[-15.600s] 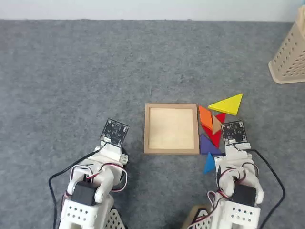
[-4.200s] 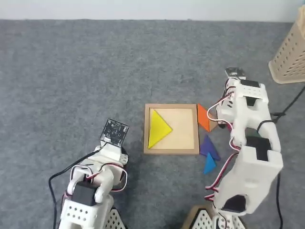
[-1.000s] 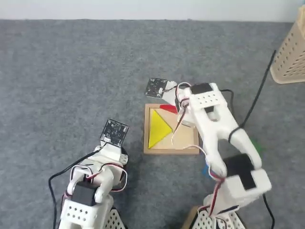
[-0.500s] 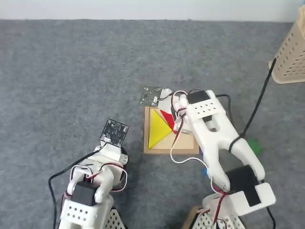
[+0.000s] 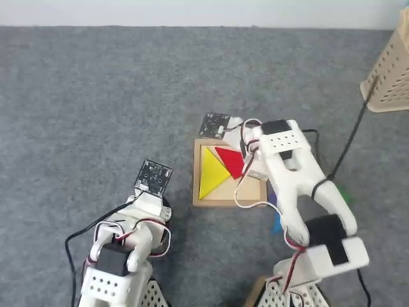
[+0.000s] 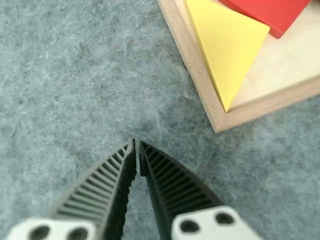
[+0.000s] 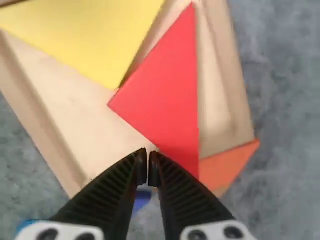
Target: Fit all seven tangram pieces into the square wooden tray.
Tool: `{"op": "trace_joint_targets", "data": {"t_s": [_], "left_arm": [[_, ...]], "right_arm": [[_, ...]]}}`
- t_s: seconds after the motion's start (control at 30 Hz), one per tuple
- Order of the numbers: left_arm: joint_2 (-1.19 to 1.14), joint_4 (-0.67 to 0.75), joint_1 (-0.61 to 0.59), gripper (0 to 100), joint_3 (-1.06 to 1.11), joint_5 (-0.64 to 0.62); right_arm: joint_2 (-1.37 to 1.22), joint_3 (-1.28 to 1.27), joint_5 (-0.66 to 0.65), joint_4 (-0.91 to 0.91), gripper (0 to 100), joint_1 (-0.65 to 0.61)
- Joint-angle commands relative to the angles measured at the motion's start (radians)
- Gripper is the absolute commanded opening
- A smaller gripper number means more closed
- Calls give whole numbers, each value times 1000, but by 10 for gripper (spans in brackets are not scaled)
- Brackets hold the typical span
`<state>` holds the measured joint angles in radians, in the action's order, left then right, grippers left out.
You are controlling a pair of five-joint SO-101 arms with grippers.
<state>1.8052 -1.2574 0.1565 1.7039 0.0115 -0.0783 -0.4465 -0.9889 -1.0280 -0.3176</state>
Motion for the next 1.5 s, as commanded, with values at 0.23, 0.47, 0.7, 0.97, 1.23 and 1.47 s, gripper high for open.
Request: {"op": "trace_joint_targets", "data": {"t_s": [0.23,0.47,0.7,0.97,1.23,1.47], "left_arm": [[20,-6,3,12,-19,-6],[20,-6,3,12,-19,-6],[20,-6,3,12,-19,-6],[20,-6,3,12,-19,-6],[20,-6,3,12,-19,-6],[20,-6,3,12,-19,-6]], "right_arm": [[-128,103,95,125,6,-1],[-137,124,112,125,6,-74],[-137,114,115,93,6,-150],[-127,120,117,74,6,-140],[-44,117,221,22,6,-139],[18,21,224,15,6,-147]]}}
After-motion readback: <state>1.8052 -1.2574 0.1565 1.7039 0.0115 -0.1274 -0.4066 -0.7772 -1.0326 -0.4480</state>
